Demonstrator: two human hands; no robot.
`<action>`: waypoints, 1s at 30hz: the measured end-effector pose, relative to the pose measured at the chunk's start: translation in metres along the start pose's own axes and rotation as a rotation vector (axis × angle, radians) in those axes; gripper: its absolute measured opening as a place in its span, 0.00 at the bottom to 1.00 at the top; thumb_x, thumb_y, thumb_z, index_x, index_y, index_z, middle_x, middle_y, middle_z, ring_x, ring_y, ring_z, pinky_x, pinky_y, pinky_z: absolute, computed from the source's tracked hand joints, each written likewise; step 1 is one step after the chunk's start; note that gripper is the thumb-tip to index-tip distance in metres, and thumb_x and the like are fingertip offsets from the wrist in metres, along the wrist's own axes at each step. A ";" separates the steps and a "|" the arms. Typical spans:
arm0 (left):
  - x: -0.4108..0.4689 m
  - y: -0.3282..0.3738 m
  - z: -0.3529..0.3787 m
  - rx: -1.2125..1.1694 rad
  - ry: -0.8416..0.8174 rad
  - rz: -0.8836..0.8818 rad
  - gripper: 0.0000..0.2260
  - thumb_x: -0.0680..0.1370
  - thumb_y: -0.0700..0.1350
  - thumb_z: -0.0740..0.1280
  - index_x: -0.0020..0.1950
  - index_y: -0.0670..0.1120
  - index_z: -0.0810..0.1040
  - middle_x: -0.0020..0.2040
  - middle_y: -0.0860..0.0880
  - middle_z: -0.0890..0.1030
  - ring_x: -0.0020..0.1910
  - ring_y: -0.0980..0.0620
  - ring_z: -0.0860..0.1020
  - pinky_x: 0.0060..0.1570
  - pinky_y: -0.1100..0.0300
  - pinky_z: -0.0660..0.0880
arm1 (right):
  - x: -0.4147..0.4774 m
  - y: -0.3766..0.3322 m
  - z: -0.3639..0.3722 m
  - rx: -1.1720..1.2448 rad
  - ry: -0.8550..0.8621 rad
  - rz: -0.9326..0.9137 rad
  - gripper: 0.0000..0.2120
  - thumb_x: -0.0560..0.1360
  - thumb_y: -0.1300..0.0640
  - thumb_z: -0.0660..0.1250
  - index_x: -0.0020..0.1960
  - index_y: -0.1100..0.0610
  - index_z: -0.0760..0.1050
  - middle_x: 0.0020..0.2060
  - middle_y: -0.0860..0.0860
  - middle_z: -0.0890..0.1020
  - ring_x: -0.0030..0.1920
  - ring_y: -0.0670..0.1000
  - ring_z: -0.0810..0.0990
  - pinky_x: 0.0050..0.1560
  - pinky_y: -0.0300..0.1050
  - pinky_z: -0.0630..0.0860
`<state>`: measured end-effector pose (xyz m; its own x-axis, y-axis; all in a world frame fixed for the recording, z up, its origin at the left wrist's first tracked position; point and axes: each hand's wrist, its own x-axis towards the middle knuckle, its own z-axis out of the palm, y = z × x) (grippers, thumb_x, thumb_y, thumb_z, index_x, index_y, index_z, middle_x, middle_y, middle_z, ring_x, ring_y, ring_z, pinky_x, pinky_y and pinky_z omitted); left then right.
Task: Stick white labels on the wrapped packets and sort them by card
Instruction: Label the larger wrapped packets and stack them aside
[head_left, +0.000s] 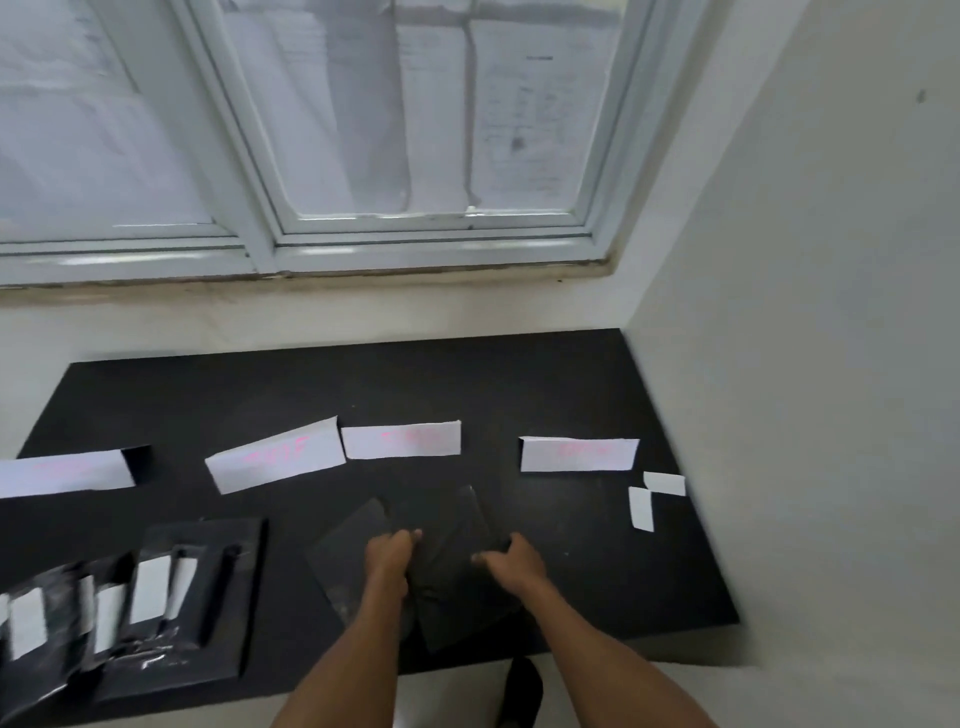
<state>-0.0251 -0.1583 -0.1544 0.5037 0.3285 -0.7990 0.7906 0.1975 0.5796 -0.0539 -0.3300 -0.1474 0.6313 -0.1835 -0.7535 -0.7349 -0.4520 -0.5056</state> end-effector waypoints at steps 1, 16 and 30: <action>-0.001 0.003 0.012 -0.051 -0.050 0.009 0.12 0.74 0.32 0.69 0.57 0.32 0.78 0.48 0.38 0.81 0.43 0.42 0.79 0.50 0.50 0.77 | 0.004 0.006 -0.008 0.049 0.001 0.015 0.33 0.68 0.43 0.72 0.68 0.59 0.70 0.64 0.55 0.76 0.62 0.56 0.76 0.60 0.44 0.72; -0.051 0.051 0.124 -0.114 -0.395 0.150 0.10 0.78 0.40 0.67 0.59 0.41 0.79 0.54 0.38 0.83 0.55 0.38 0.80 0.58 0.43 0.77 | 0.077 0.083 -0.180 0.096 0.614 0.103 0.15 0.73 0.58 0.69 0.57 0.65 0.77 0.57 0.63 0.78 0.58 0.63 0.77 0.55 0.52 0.74; -0.049 0.046 0.133 -0.089 -0.399 0.106 0.11 0.78 0.40 0.67 0.59 0.41 0.79 0.53 0.37 0.84 0.55 0.37 0.81 0.54 0.46 0.79 | 0.110 0.090 -0.192 0.184 0.676 0.077 0.03 0.72 0.60 0.71 0.44 0.59 0.81 0.50 0.62 0.81 0.51 0.63 0.79 0.47 0.50 0.75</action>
<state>0.0328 -0.2886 -0.1099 0.6901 -0.0289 -0.7232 0.7026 0.2666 0.6598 -0.0032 -0.5585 -0.1947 0.5475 -0.7382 -0.3940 -0.7761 -0.2719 -0.5690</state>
